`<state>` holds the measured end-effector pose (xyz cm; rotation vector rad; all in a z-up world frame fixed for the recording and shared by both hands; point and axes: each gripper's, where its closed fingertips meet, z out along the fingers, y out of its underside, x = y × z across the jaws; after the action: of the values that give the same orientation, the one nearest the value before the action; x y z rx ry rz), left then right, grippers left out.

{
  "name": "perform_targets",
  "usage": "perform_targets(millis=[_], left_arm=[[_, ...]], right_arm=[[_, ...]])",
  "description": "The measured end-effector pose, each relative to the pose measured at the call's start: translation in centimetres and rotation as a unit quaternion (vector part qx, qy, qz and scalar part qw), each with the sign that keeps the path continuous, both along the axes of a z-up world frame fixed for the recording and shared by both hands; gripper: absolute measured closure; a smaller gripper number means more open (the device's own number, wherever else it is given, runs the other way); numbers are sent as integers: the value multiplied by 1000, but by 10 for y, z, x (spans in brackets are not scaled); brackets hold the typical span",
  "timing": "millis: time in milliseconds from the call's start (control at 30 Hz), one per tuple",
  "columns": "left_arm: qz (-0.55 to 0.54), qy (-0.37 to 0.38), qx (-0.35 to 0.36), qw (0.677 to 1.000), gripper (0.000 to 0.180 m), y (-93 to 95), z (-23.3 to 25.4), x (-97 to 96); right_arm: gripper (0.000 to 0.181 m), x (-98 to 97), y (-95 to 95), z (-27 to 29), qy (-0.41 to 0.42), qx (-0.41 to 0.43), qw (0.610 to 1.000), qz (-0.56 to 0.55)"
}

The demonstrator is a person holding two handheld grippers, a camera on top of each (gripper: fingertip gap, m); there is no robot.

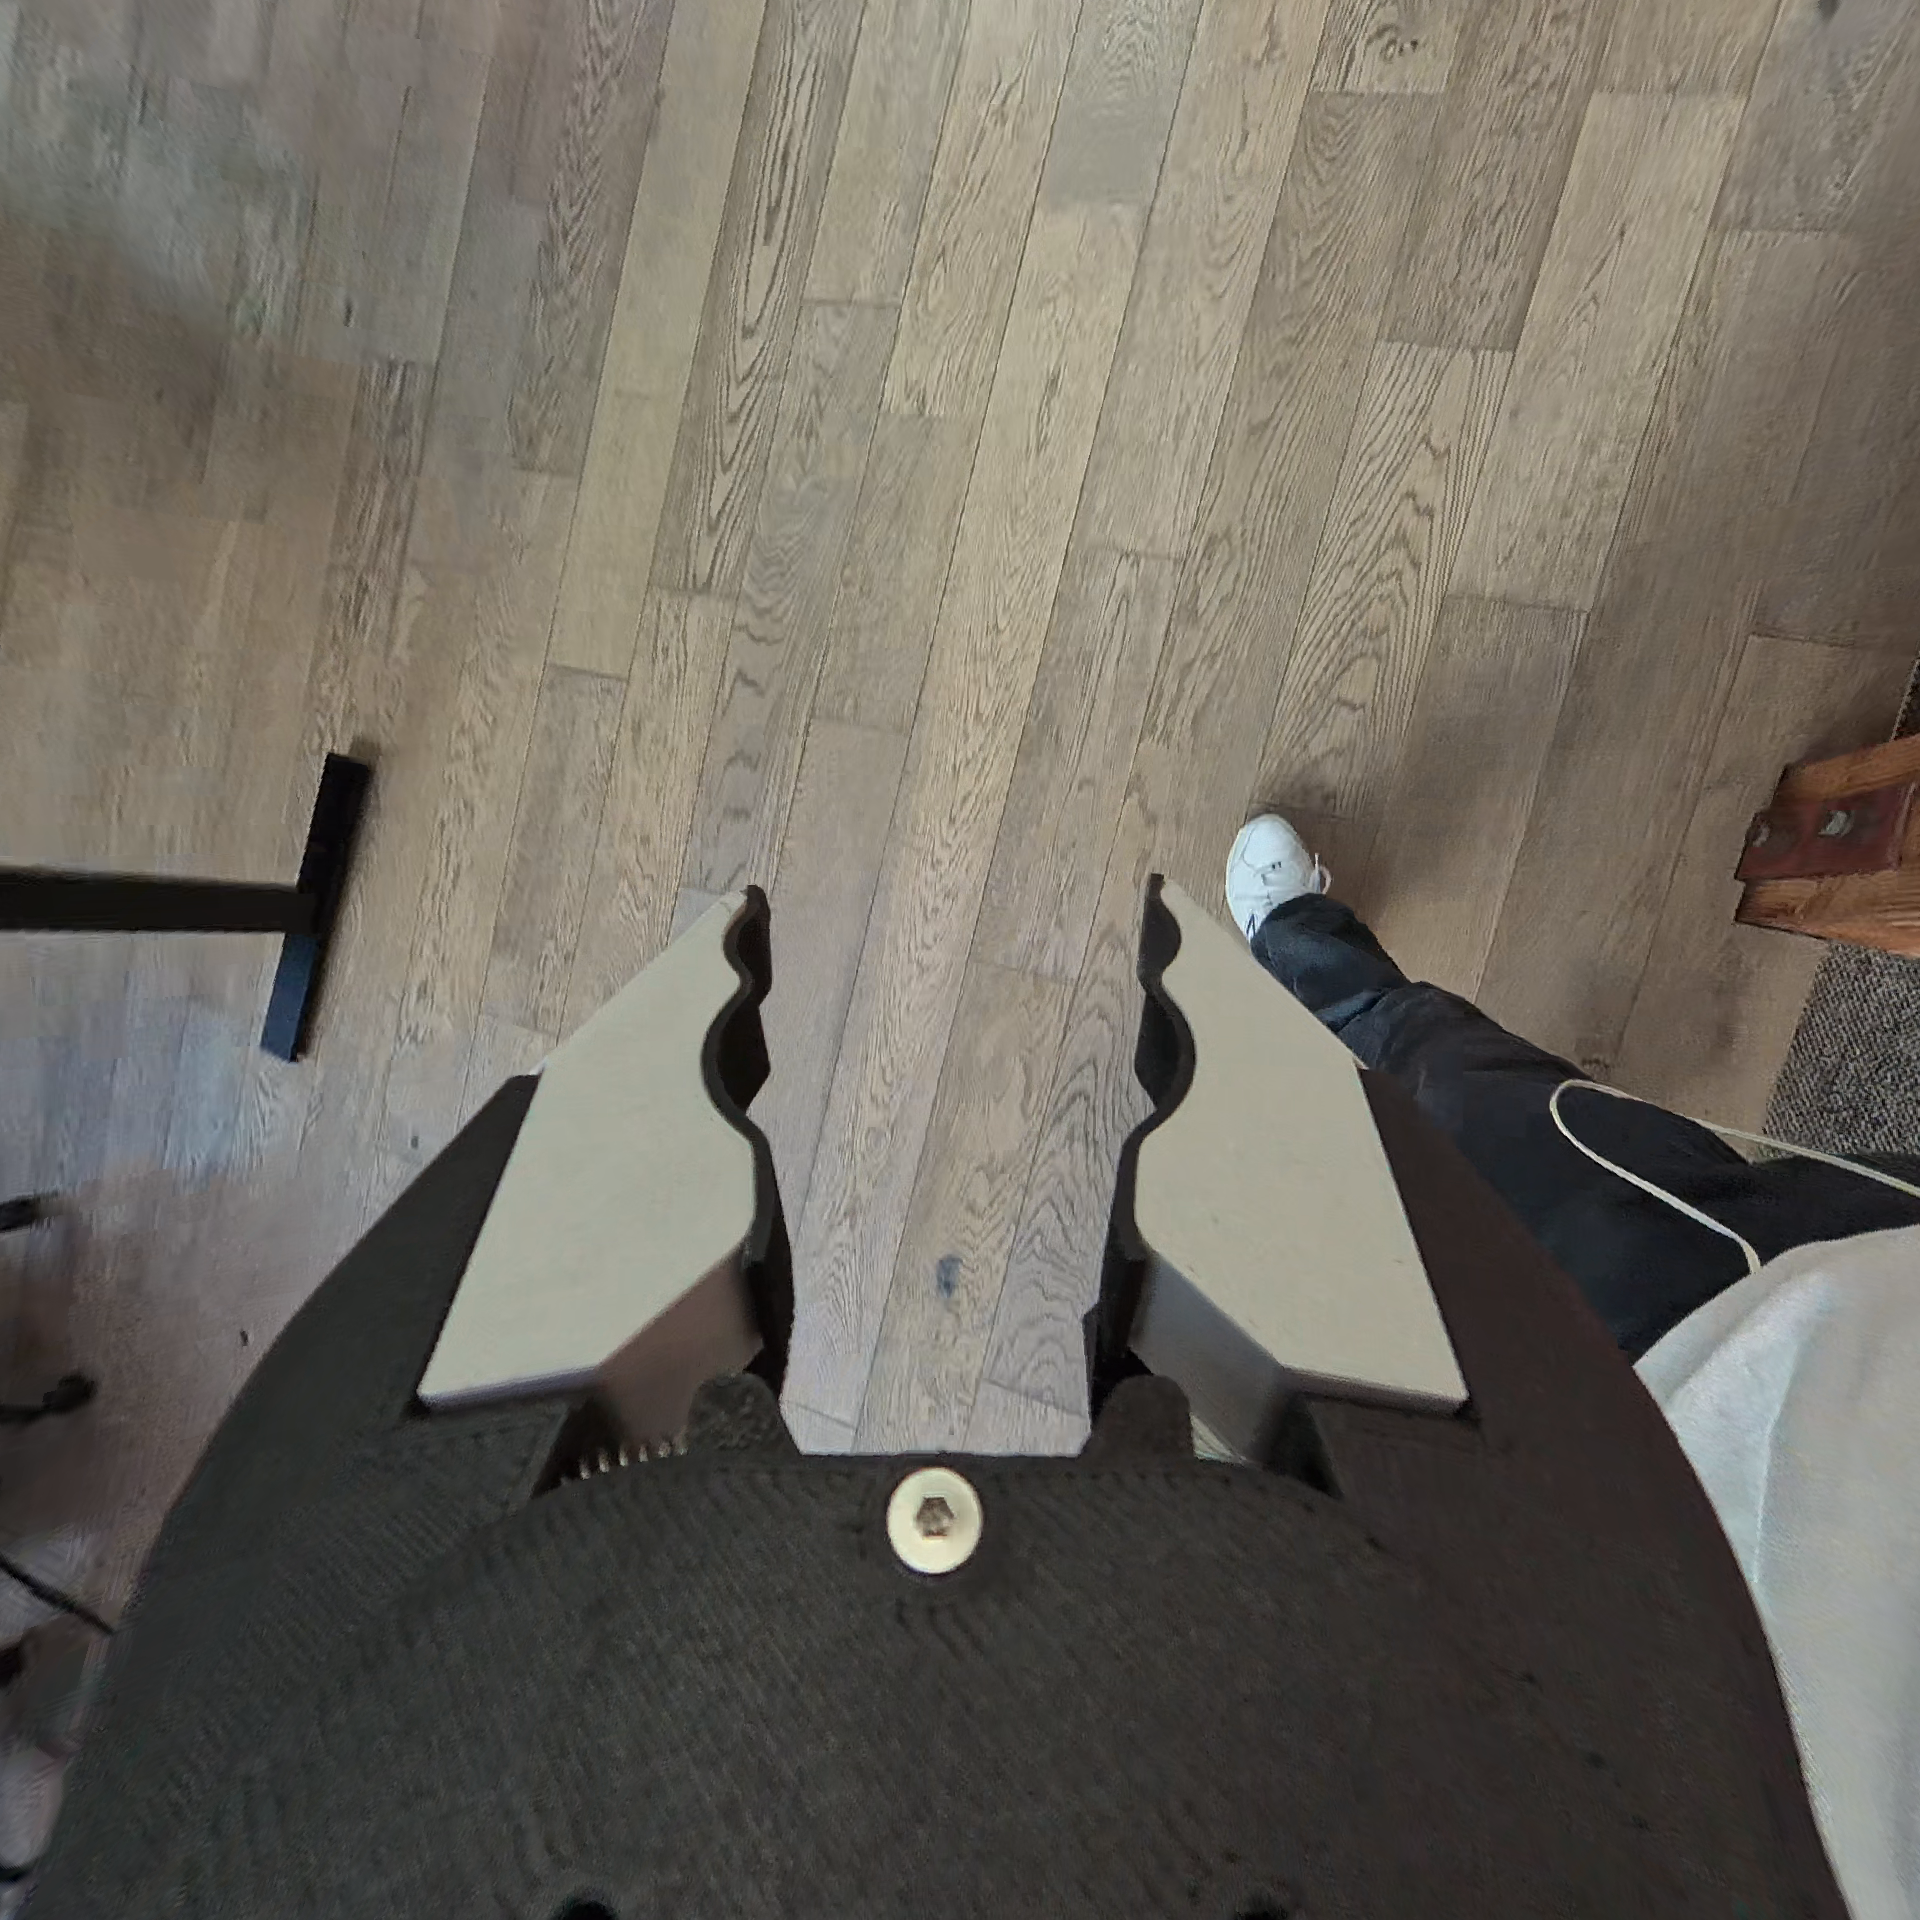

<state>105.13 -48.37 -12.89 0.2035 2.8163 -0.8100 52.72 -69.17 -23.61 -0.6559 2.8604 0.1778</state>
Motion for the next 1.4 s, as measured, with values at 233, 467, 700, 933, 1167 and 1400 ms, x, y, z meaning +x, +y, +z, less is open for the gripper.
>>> perform_targets(millis=[233,467,700,933,1167,1400], left_arm=[[-211,61,-47,974,108,-416,44,-138],[-435,134,-68,888,110,-739,80,-392],[-474,112,-28,873,117,-1001,61,-483],[-542,-14,46,839,109,-1321,19,-506],[-536,24,153,830,107,-1622,34,-581],[-528,31,204,824,100,-1949,-7,-608]], right_arm=[[178,-113,-221,16,22,-3,985,-170],[177,-179,-478,-24,55,37,983,-173],[178,-138,-811,-8,54,40,997,-42],[179,-135,-1167,38,23,-51,998,22],[179,-179,-1437,59,0,-12,999,-48],[178,-213,-1747,26,46,13,999,-4]])
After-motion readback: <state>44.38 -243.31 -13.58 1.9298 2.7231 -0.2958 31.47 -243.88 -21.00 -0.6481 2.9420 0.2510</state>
